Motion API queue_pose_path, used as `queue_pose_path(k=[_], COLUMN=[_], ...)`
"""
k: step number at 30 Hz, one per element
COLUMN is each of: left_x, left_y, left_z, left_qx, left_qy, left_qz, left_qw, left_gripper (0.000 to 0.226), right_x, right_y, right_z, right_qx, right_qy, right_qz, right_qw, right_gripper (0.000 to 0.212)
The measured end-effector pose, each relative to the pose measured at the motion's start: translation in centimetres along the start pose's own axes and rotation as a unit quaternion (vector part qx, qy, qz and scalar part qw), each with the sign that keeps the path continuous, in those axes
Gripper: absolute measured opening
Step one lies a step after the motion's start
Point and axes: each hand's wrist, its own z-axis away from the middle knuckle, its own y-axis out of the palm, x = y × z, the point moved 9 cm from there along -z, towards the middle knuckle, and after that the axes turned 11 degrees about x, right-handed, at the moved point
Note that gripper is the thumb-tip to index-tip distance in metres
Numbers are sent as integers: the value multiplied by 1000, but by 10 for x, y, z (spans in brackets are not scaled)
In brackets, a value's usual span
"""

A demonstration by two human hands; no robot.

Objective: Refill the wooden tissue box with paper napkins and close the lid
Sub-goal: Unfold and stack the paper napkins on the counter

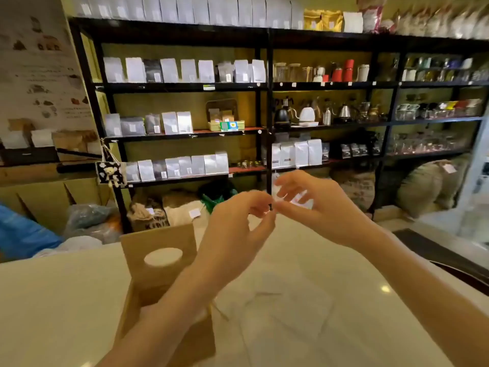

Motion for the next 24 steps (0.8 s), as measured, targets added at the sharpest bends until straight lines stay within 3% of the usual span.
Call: queue_pose_path(k=[8,16,19,24], left_x=[52,69,72,81], left_y=[121,169,174,180], left_z=[43,59,58,62], left_qx=[191,243,220,239], left_qy=[-69,-63,-68,-110], left_qz=[-90,-221,-250,-276], left_qw=[975,942,941,925], left_gripper=[32,42,44,46], right_x=[-80,-114,-122,-137], right_y=[85,112,118,118], right_z=[68,96,101,110], right_qx=[121,181,185,173], right_qy=[110,156,175,232], right_qz=[53,153,180,153], right_qw=[985,959,950,945], right_gripper=[31,38,41,52])
